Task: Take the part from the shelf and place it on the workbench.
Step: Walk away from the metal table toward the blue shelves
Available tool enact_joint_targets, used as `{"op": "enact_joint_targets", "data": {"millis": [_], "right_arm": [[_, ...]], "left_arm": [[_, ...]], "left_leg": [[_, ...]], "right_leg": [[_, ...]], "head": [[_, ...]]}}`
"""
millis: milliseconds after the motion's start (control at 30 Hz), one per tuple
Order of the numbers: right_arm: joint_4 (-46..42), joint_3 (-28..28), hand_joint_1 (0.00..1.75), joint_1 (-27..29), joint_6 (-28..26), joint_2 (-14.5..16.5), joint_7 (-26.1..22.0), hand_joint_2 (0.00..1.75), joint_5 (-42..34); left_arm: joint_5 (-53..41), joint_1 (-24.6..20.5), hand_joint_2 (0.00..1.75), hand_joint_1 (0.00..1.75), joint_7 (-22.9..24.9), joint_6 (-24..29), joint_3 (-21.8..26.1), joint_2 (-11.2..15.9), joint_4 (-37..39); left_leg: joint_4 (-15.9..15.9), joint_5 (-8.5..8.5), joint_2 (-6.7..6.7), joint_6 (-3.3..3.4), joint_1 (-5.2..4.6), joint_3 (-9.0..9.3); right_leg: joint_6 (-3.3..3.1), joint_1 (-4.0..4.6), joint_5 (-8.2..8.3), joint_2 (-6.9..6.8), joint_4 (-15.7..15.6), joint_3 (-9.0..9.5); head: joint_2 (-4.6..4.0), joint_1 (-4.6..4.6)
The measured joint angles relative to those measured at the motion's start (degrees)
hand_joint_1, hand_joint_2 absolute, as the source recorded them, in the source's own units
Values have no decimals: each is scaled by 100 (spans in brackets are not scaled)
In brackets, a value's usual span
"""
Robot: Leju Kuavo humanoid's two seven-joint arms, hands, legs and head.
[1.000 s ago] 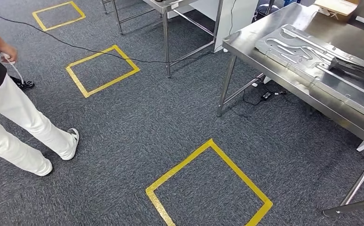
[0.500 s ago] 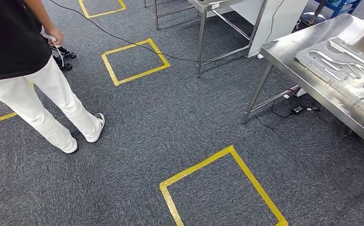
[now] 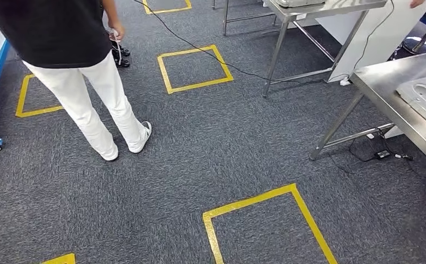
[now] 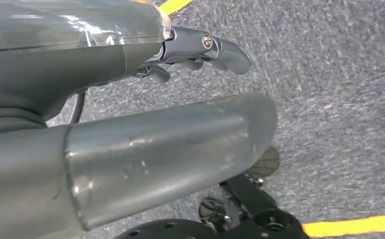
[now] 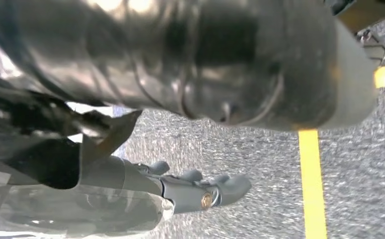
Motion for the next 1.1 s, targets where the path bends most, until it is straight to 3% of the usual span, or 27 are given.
{"op": "enact_joint_targets", "data": {"millis": [67, 133, 167, 200, 233, 267, 300, 367, 433, 500, 533, 567, 633, 700, 733, 767, 833, 867, 933, 1000, 1033, 1100], "right_arm": [[-1, -2, 0, 0, 2, 4, -1, 0, -3], [1, -4, 0, 25, 3, 9, -2, 0, -7], [1, -4, 0, 34, 3, 13, -2, 0, -8], [2, -4, 0, 38, 3, 16, -2, 0, -8], [2, -4, 0, 41, 3, 19, -2, 0, -8], [2, -4, 0, 41, 3, 20, -1, 0, -9], [2, -5, 0, 42, 3, 20, -1, 0, -11], [5, -13, 0, 58, 4, -2, 0, 0, -16], [9, -25, 0, 61, 7, -22, 0, 0, -18], [9, -34, 0, 36, 13, -18, 0, 0, -19], [8, -37, 0, 28, 20, -13, 2, 0, -21], [8, -39, 0, 32, 31, -8, 4, 0, -22], [9, -43, 0, 56, 57, -2, 16, 0, -26], [11, -46, 0, 74, 72, -2, 37, 0, -31], [12, -48, 0, 76, 73, 1, 48, 0, -33], [13, -48, 0, 75, 74, 4, 56, 0, -34], [13, -50, 0, 71, 75, 10, 66, 0, -36], [13, -52, 0, 70, 74, 7, 69, 0, -36], [13, -55, 0, 57, 73, -2, 71, 0, -37], [11, -55, 0, 24, 73, -3, 73, 0, -37], [10, -55, 0, 9, 73, -3, 73, 0, -37], [9, -55, 0, 10, 84, -1, 72, 0, -37]], "left_arm": [[0, 4, 0, 0, 3, 10, -1, -3, 0], [-1, -8, 0, 0, 5, 20, -1, -4, 0], [-1, -13, 0, 0, 6, 25, -1, -4, 0], [-1, -14, 0, 0, 7, 28, -1, -4, 0], [-2, -13, 0, 0, 8, 28, -1, -5, 0], [-2, -12, 0, 0, 10, 29, -1, -10, 0], [-4, -12, 0, 0, 14, 31, -1, -15, 0], [-14, -21, 0, 0, 27, 38, -4, -56, 0], [-22, -34, 0, 0, 39, 47, -7, -92, 0], [-30, -22, 0, 0, 42, 51, -8, -99, 0], [-33, -8, 0, 0, 43, 53, -9, -101, 0], [-37, -2, 0, 0, 43, 56, -10, -102, 0], [-38, -15, 0, 0, 45, 66, -11, -99, 0], [-42, -32, 0, 0, 44, 75, -11, -94, 0], [-45, -30, 0, 0, 45, 78, -11, -93, 0], [-50, -23, 0, 0, 45, 79, -11, -92, 0], [-59, -12, 0, 0, 49, 83, -13, -95, 0], [-63, -16, 0, 0, 49, 85, -16, -99, 0], [-68, -31, 0, 0, 50, 87, -21, -105, 0], [-69, -24, 0, 0, 52, 89, -22, -103, 1], [-69, -18, 0, 0, 52, 91, -22, -102, 1], [-70, -27, 0, 0, 53, 92, -23, -101, 0]], "left_leg": [[-25, 29, -109, 86, -5, 4], [-33, 51, -226, 146, -34, -12], [-32, 55, -294, 167, -62, -24], [-32, 56, -366, 182, -93, -28], [-31, 56, -442, 193, -123, -23], [-31, 54, -523, 201, -148, -9], [-31, 51, -603, 207, -165, 11], [-35, 50, -749, 210, -171, 25], [-44, 66, -876, 184, -146, -4], [-78, 94, -972, 137, -133, -14], [-63, 76, -897, 121, -142, -21], [32, 2, -762, 101, -152, -65], [553, -306, -428, 38, -138, -323], [1204, -576, -316, -59, -77, -664], [1336, -575, -292, -108, -43, -734], [1264, -473, -264, -157, -11, -697], [599, -124, -93, -255, 43, -352], [286, -2, -4, -264, 50, -187], [33, 45, 79, -180, 33, -51], [67, 32, -34, -42, -1, -70], [59, 39, -81, 4, -8, -74], [38, 67, -187, 87, -13, -84]], "right_leg": [[45, -39, -191, 214, 220, -77], [33, -41, -583, 510, 900, -410], [9, -29, -749, 577, 1298, -621], [-26, -8, -816, 605, 1584, -785], [-74, 23, -761, 622, 1676, -860], [-139, 67, -580, 649, 1527, -821], [-216, 123, -321, 707, 1190, -691], [-386, 215, 91, 966, 440, -390], [-490, 256, 190, 1121, 109, -269], [-525, 241, 226, 1013, -23, -213], [-528, 218, 262, 938, -125, -156], [-525, 195, 301, 856, -233, -92], [-496, 172, 333, 686, -353, -12], [-458, 156, 301, 507, -341, -6], [-427, 139, 272, 423, -320, -5], [-391, 115, 240, 347, -291, -2], [-294, 63, 147, 216, -182, 0], [-237, 54, 87, 159, -105, -7], [-141, 65, 0, 74, 4, -12], [-85, 48, -33, 9, 25, 10], [-57, 24, -71, 47, 55, 13], [-22, -15, -325, 290, 385, -122]], "head": [[0, 0], [0, 0], [0, 0], [0, -1], [0, 0], [0, 0], [0, -1], [0, -2], [0, -2], [0, -3], [0, -2], [0, -3], [0, -3], [0, -3], [0, -3], [0, -3], [0, -4], [0, -3], [0, -1], [0, 2], [0, 3], [0, 3]]}}
